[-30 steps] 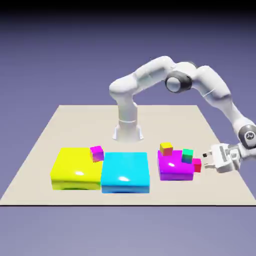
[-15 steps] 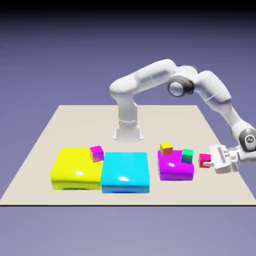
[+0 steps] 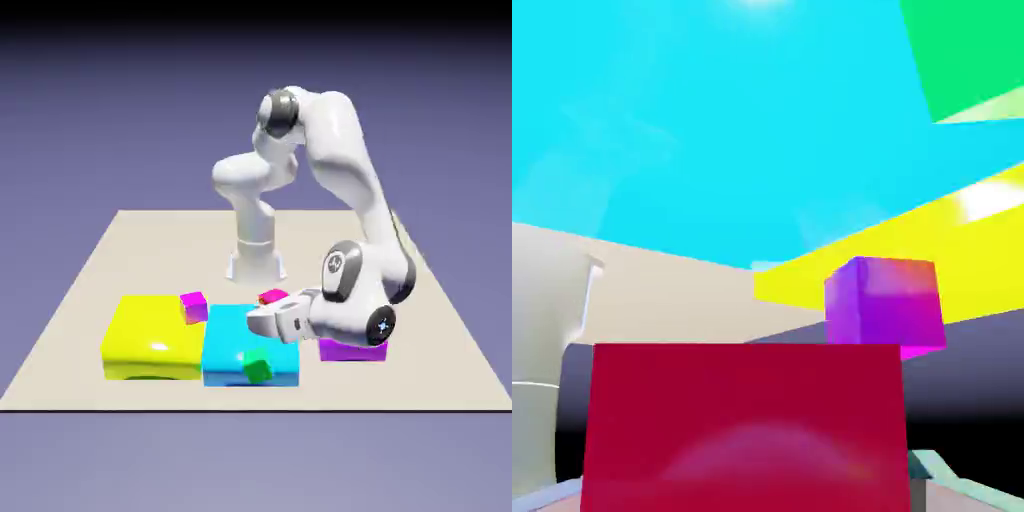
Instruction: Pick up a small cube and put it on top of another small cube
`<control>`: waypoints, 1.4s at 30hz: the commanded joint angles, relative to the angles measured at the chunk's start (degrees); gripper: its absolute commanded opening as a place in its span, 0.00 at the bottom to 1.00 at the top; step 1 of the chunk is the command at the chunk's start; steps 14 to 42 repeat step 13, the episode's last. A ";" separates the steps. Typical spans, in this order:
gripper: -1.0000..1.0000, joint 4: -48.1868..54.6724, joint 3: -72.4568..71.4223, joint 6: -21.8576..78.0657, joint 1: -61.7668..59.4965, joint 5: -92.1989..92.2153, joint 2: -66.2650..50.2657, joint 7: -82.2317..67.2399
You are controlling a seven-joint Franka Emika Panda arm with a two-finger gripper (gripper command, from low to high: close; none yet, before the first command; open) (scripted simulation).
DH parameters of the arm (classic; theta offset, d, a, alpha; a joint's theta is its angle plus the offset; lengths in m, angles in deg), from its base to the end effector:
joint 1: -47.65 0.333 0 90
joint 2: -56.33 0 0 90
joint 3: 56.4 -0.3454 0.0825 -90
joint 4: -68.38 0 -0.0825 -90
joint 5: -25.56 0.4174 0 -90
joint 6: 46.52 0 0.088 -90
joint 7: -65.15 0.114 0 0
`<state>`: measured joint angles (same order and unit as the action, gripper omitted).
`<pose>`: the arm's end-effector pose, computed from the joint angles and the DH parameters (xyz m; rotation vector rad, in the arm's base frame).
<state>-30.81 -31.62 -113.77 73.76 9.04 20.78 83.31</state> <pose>0.5633 -0.0081 0.2476 2.0804 -0.3378 -1.2166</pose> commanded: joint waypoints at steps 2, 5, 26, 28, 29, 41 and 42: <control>0.00 -3.81 3.19 -0.80 -4.15 0.46 2.24 -1.17; 0.00 -6.61 3.17 -1.43 -6.55 -0.61 1.60 -0.70; 1.00 -16.99 3.73 -9.41 -6.86 -1.45 4.08 1.62; 1.00 -16.99 3.73 -9.41 -6.86 -1.45 4.08 1.62; 1.00 -16.99 3.73 -9.41 -6.86 -1.45 4.08 1.62; 1.00 -16.99 3.73 -9.41 -6.86 -1.45 4.08 1.62; 1.00 -16.99 3.73 -9.41 -6.86 -1.45 4.08 1.62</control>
